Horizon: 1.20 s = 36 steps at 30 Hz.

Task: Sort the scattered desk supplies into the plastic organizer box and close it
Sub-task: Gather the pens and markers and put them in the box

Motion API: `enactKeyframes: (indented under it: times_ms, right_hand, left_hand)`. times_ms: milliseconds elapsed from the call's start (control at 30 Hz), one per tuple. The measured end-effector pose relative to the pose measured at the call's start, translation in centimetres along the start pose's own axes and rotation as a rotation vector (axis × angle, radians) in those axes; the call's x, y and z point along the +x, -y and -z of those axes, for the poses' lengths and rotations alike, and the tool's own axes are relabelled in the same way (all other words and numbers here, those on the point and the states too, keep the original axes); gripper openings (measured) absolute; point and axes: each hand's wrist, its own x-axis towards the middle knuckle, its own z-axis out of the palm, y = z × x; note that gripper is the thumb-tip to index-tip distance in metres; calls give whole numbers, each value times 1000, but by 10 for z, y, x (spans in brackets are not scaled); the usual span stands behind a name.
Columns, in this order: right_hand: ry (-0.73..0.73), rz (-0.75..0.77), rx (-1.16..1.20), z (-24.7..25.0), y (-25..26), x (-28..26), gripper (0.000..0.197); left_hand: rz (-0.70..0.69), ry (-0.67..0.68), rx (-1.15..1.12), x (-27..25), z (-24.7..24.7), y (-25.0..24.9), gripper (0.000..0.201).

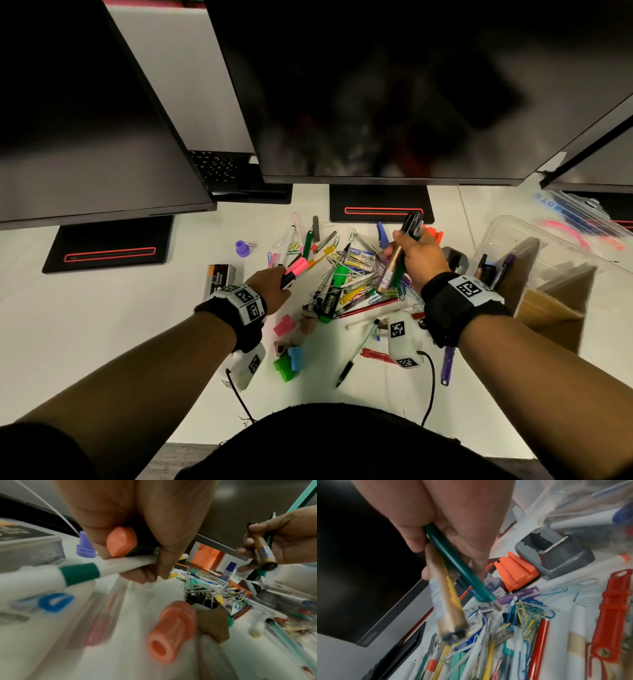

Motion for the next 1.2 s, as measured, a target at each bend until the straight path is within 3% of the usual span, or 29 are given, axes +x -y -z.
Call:
enactKeyframes:
  times_ms: [67,167,200,333,433,533,767,933,1067,1200]
  right_hand:
    - [35,-2,-146,2,0,-2,17]
    - [183,96,-571,4,-4,-11,14]
    - [251,123,-710,4,-6,-15,9]
    - [627,303,-1293,-4,-27,-32,29]
    - [906,360,-1490,-12,-52,-44,40]
    - [1022,387,-1612,-14,-71,-51,43]
    - [874,484,-1668,-5,-85,-42,29]
    - [574,494,-1428,6,-69,-38,27]
    - [319,397,-1364,17,-55,-29,31]
    - [357,247,-1410,19,-58,-21,37]
  left_hand:
    - [-15,5,-16,-2,1,0,28]
    - [-34,6,-26,-4,3,-1,26]
    - [-40,6,-26,-4,3,-1,26]
    - [-56,-3,-15,-8,4,-4,29]
    - [-50,7,-11,-9,3,-7,35]
    - [-44,1,-7,-9,3,-10,42]
    - [-25,-23,-44,-6,1,-8,28]
    - [-1,-112,-76,4,7,-11,25]
    - [66,-171,-69,19,15,-17,28]
    - [129,-174,-32,33,24,-19,31]
